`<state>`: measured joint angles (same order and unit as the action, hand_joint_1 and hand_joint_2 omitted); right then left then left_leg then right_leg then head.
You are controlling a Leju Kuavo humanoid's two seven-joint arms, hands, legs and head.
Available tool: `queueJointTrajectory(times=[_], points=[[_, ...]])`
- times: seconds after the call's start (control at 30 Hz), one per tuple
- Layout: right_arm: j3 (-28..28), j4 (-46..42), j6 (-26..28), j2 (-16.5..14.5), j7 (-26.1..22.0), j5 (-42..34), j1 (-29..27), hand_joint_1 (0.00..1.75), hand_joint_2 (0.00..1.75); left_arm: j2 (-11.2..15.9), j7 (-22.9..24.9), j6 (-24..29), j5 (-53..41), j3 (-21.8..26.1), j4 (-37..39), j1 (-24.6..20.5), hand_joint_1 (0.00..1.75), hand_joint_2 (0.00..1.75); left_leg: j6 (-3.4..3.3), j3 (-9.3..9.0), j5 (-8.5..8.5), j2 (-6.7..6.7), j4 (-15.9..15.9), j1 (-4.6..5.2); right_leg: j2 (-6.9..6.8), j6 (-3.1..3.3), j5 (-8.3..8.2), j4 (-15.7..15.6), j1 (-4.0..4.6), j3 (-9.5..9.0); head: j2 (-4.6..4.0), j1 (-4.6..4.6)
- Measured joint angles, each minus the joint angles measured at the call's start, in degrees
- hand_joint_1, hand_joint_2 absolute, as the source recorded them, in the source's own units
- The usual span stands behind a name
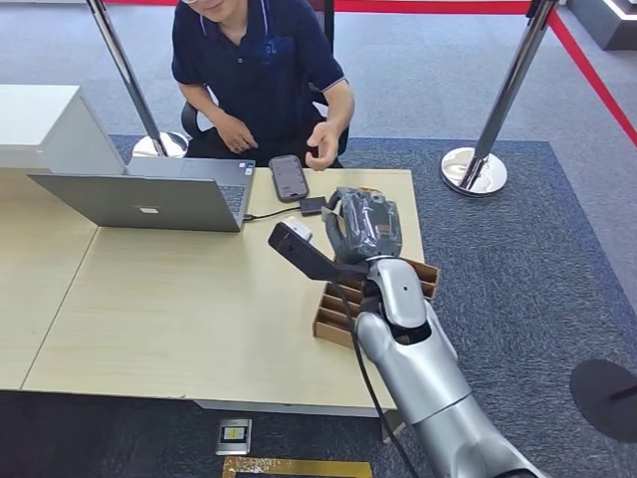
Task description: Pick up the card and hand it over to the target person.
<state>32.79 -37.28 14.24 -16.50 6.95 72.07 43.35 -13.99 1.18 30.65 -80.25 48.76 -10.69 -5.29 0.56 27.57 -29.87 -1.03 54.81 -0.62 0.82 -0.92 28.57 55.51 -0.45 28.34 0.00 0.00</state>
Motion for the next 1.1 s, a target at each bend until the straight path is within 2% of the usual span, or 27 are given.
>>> queueJointTrajectory(times=[0.33,0.5,0.7,0.8,0.83,0.93,1.07,1.1], points=[[0.4,7.0,-0.4,-1.9,2.2,1.8,4.9,1.43,1.75,-0.1,-0.3,0.2,0.1,0.0,0.1,-0.1,0.0,0.0,-0.01,0.06,0.0,-0.09,0.0,-0.02,-0.09,-0.01,0.02,0.0,0.01,0.01,0.0,0.0],[0.0,9.1,-0.1,-1.7,2.9,2.0,5.3,1.42,1.75,0.1,-0.3,0.0,0.0,-0.2,0.1,-0.1,0.0,0.0,-0.01,0.03,0.0,-0.17,0.0,-0.02,-0.15,-0.01,0.04,0.0,0.01,-0.04,0.0,0.0],[0.2,11.0,0.3,-1.4,3.9,3.0,4.2,1.26,1.75,0.1,-0.2,0.0,0.0,0.0,0.1,-0.1,0.0,0.0,-0.02,0.04,0.02,-0.18,0.0,-0.03,-0.19,-0.01,0.02,-0.1,0.02,-0.04,0.0,0.0],[0.2,11.3,0.6,-1.1,4.2,3.2,3.5,0.82,1.75,0.1,-0.2,-0.1,-0.2,-0.1,0.1,0.0,0.0,0.0,-0.02,0.03,0.02,-0.2,0.0,-0.03,-0.2,-0.01,0.03,-0.1,0.02,-0.06,0.0,0.0],[0.2,11.5,0.6,-1.1,4.2,3.3,3.3,0.52,1.75,0.1,-0.1,-0.1,-0.2,-0.1,0.1,0.0,0.0,0.0,-0.02,0.02,0.02,-0.21,0.0,-0.03,-0.2,-0.02,0.03,-0.1,0.02,-0.07,0.0,0.0],[0.4,11.9,0.8,-1.2,3.8,3.6,2.9,0.0,1.75,0.1,0.1,0.0,-0.1,0.0,0.1,0.0,0.0,0.0,-0.02,0.04,0.03,-0.22,0.0,-0.03,-0.21,-0.01,0.02,-0.1,0.02,-0.06,0.0,0.0],[0.3,12.1,1.1,-1.7,3.6,3.8,2.9,0.0,0.0,0.0,0.3,0.2,0.1,0.2,0.0,0.0,0.0,0.0,-0.02,0.07,0.04,-0.17,0.0,-0.03,-0.19,0.0,0.0,-0.1,0.02,-0.01,0.0,0.0],[0.3,12.0,1.4,-1.7,3.7,3.8,2.9,0.0,0.0,0.0,0.3,0.3,0.1,0.2,0.0,0.0,0.0,0.0,-0.02,0.08,0.04,-0.16,0.0,-0.03,-0.18,0.0,0.01,-0.1,0.02,0.0,0.0,0.0]])
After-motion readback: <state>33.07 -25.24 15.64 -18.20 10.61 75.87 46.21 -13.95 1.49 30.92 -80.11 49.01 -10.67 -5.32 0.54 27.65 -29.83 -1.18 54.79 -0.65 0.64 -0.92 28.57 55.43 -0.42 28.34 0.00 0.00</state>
